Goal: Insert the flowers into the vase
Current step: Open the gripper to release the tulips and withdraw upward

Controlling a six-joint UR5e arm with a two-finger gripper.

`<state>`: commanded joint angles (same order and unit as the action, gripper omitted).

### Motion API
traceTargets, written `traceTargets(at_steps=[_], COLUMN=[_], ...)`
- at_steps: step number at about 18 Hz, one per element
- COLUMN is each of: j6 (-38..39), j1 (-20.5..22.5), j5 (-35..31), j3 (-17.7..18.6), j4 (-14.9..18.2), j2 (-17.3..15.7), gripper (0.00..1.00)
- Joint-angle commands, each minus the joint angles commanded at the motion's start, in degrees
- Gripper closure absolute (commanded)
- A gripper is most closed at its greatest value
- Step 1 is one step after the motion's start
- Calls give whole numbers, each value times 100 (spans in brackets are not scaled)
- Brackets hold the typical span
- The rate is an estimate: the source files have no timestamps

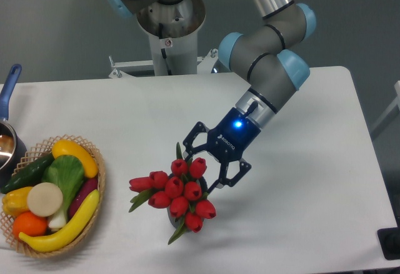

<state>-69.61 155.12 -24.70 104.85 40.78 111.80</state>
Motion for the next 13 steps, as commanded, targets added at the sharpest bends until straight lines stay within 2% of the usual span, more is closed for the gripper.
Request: traceTargets(at_steps=[13], j6=[-9], j1=[685], j5=[18], j3=[316], j4=[9], j2=[-246], gripper=[0])
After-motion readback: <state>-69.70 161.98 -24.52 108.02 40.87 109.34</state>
